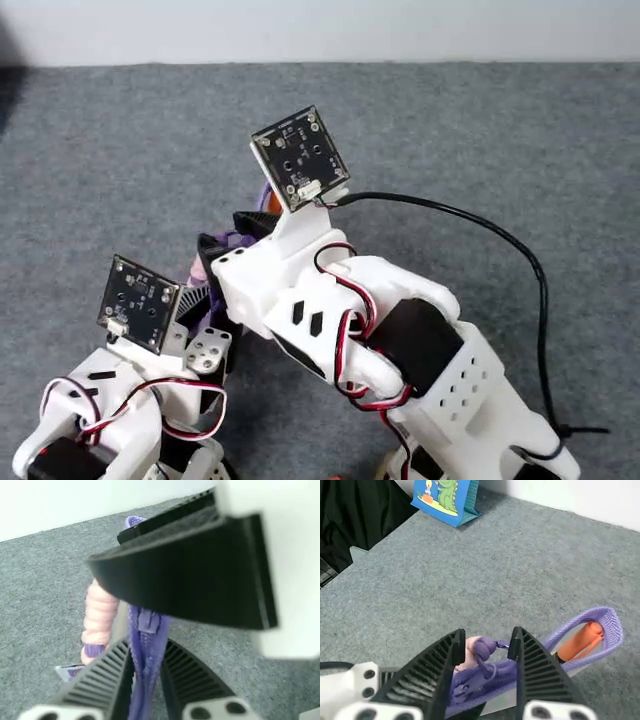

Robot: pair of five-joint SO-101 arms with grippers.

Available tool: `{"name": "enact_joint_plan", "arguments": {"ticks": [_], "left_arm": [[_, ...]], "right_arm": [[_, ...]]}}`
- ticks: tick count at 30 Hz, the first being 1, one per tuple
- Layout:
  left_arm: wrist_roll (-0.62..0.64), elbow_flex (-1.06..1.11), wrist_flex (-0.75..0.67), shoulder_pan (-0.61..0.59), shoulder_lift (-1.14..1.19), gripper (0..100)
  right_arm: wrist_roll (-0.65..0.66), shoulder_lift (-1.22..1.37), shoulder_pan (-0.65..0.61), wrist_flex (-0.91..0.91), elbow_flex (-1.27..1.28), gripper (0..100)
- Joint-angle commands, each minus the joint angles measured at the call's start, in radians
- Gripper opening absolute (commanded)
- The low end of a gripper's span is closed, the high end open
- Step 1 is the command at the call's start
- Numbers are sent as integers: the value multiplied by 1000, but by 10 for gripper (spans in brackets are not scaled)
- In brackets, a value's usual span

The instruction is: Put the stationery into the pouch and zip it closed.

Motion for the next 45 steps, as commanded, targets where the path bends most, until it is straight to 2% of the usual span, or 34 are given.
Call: {"name": "enact_joint_plan", "arguments": {"ticks": [1, 6, 12, 17, 24, 30, 45], "left_arm": [[11, -2, -15, -2, 0, 11], [11, -2, -15, -2, 0, 11], [11, -2, -15, -2, 0, 11], [11, -2, -15, -2, 0, 11], [11, -2, -15, -2, 0, 11], [11, -2, -15, -2, 0, 11], [11, -2, -15, -2, 0, 11]], "right_arm": [[28, 4, 59, 33, 2, 151], [81, 1, 76, 97, -6, 157], [83, 7, 16, 176, -29, 268], [83, 5, 8, 170, -26, 179], [89, 2, 87, 165, -31, 6], [104, 2, 162, 150, -32, 8], [301, 31, 429, -143, 18, 8]]}}
